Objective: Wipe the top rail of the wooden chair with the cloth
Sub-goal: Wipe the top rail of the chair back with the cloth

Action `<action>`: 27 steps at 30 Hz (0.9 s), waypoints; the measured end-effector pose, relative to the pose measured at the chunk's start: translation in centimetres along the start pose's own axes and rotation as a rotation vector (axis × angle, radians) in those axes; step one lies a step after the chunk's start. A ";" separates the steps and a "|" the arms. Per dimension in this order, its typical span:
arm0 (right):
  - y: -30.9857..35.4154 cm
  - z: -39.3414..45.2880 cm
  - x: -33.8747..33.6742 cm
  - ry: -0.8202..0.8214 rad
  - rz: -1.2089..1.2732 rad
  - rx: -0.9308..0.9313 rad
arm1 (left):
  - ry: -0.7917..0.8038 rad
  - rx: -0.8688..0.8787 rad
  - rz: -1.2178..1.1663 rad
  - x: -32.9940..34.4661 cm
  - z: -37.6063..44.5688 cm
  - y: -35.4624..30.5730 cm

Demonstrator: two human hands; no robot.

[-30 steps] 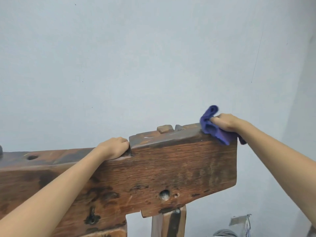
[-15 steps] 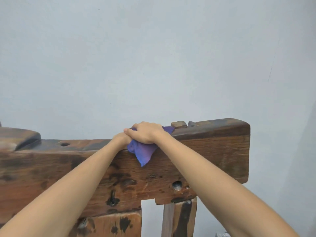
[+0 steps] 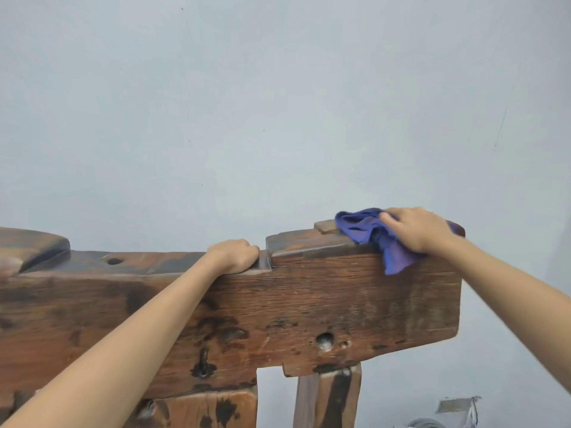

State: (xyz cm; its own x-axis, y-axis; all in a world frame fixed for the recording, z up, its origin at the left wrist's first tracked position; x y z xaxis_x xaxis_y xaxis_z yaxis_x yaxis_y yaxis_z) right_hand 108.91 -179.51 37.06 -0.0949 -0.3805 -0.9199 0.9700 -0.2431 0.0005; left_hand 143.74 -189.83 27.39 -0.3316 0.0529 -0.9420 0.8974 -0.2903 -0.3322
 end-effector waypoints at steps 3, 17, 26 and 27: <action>-3.5 3.6 1.1 0.199 0.030 0.171 | -0.016 -0.006 0.002 0.0 0.5 -0.1; 5.3 7.5 5.6 0.400 0.234 0.161 | 0.004 0.018 -0.011 0.3 1.3 -1.0; 20.2 3.1 3.8 0.386 0.263 -0.169 | -0.025 0.007 -0.021 0.0 0.8 -1.2; 23.1 2.8 4.9 0.451 0.298 -0.211 | -0.024 0.016 -0.019 -0.1 0.7 -1.2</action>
State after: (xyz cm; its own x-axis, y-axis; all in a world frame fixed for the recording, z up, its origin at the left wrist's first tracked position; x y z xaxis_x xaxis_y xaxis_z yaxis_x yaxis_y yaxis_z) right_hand 130.26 -189.46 33.68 0.2495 0.0240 -0.9681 0.9681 0.0166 0.2499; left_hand 142.46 -190.19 27.92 -0.3557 0.0358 -0.9339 0.8861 -0.3047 -0.3492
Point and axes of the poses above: each hand's wrist, its own z-axis towards the middle knuckle, its own x-axis out of the palm, y = z × x, the point moved 10 cm from there along z, towards the middle knuckle, and after that the axes turned 4 degrees about -z, right-handed, at the moved point
